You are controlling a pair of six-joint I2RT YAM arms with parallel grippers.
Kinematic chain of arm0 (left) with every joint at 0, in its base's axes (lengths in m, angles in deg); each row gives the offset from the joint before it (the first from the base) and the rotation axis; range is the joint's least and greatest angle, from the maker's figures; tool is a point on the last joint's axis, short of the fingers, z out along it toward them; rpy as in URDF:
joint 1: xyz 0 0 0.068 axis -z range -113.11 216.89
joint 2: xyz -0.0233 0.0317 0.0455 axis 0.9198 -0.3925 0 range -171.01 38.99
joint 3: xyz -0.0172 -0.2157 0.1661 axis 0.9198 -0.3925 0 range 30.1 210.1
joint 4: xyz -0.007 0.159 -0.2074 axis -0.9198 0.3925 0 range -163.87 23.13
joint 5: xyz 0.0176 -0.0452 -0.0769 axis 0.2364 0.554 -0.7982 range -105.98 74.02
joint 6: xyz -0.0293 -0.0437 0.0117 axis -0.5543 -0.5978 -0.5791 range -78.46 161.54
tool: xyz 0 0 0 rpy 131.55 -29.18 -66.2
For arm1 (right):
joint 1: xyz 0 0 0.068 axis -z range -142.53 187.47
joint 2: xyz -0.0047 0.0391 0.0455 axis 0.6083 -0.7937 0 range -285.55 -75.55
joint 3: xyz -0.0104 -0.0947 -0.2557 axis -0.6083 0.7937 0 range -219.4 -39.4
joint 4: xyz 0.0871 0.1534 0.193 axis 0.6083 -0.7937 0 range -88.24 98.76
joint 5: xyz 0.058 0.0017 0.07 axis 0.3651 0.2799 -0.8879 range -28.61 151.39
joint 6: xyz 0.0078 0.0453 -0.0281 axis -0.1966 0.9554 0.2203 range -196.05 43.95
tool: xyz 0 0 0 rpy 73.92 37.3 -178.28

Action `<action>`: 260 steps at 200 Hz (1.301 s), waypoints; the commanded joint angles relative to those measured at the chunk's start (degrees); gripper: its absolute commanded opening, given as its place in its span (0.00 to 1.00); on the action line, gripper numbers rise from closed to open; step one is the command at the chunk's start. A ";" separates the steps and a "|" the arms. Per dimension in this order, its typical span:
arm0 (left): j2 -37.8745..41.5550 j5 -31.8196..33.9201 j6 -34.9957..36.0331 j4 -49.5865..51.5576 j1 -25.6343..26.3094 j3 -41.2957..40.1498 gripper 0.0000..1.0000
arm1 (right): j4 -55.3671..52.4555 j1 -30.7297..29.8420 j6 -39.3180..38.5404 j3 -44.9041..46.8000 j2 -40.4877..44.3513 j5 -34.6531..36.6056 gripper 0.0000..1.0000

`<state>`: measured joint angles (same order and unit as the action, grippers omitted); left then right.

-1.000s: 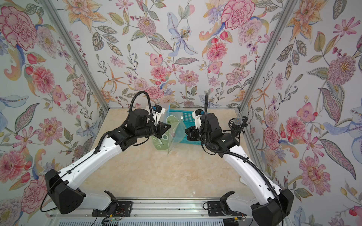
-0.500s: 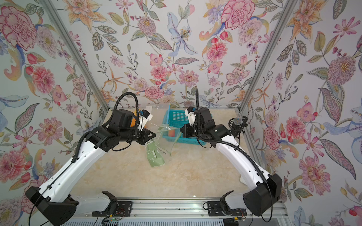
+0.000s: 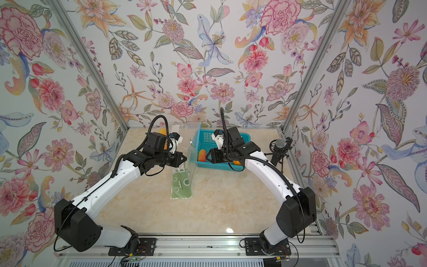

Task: Place the mango in a zip-top bag and seal the zipper
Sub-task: Open the zipper of the food storage bag, then pick up the mango from the basket.

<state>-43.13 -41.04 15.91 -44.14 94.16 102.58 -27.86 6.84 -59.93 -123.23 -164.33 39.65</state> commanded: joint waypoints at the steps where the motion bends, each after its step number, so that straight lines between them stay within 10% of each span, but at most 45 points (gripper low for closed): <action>1: -1.45 0.66 -1.22 -4.22 -0.81 1.18 0.00 | -0.10 1.73 -3.27 -3.47 0.99 -5.05 0.56; 61: -3.50 0.45 -2.52 -7.76 -1.32 0.98 0.00 | -4.07 9.33 -5.19 -3.33 -3.84 24.20 0.71; 112: -2.80 1.01 -3.30 -9.05 -1.51 -0.23 0.00 | -6.20 10.49 -8.71 -10.18 -18.46 35.51 0.78; 206: -1.47 1.23 -4.56 -11.14 -1.95 -3.10 0.00 | -10.97 10.94 -9.96 -17.34 -33.50 40.48 0.88; 260: -1.02 1.32 -4.83 -11.52 -2.57 -3.71 0.00 | -10.88 11.16 -10.06 -18.10 -37.99 36.09 0.77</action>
<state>-46.08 -40.99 12.11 -54.32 92.52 99.83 -36.84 17.61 -69.61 -139.82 -200.26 78.03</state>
